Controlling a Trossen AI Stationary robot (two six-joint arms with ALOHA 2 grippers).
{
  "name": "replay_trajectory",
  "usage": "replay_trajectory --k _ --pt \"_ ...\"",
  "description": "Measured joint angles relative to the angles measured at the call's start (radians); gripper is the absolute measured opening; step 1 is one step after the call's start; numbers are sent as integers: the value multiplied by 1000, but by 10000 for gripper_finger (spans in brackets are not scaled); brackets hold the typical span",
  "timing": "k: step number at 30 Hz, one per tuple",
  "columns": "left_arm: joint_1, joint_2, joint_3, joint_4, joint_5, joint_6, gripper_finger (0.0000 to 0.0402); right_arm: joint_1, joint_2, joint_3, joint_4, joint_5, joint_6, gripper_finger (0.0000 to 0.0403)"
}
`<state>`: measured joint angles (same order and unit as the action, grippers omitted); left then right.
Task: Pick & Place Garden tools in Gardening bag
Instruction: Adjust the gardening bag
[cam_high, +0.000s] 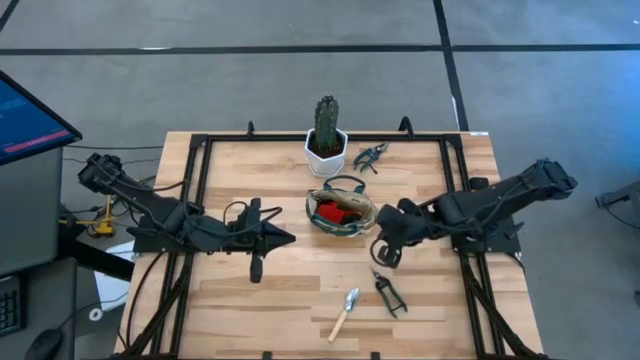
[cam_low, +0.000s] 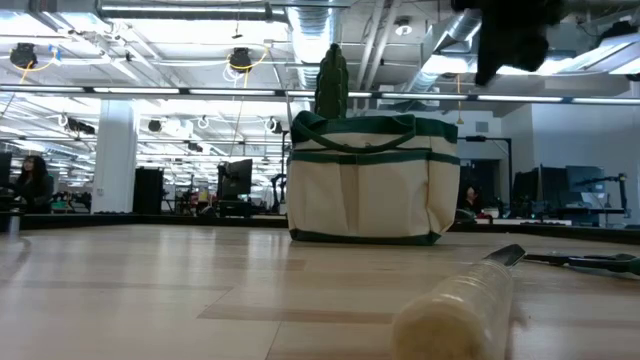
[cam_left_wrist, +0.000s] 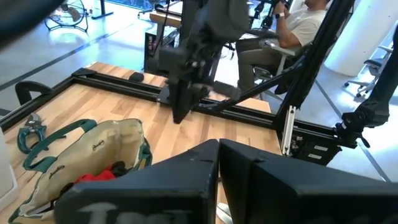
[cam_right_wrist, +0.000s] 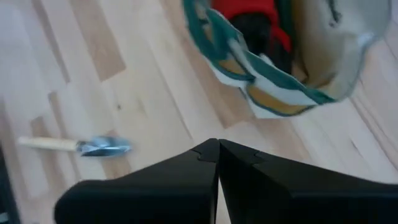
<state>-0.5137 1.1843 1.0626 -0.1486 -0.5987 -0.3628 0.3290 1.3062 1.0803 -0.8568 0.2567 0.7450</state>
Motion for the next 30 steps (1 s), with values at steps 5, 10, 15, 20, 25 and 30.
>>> replay_trajectory --k 5,10,15,20,25,30 --pt "-5 0 0 1 0 11 1 -57 -113 -129 30 76 47 0" --pt "-5 0 0 0 -1 23 1 -171 -189 -231 62 115 64 0" --pt "-4 0 0 0 -20 23 1 -301 -187 -365 243 8 10 0" --pt "-4 0 0 2 -21 23 1 -416 -148 -436 396 -49 -43 0" --pt "-4 0 0 1 -27 22 1 -530 -95 -449 504 -176 -149 0" --pt "-4 0 0 1 -30 20 1 -592 -22 -449 614 -277 -187 0"
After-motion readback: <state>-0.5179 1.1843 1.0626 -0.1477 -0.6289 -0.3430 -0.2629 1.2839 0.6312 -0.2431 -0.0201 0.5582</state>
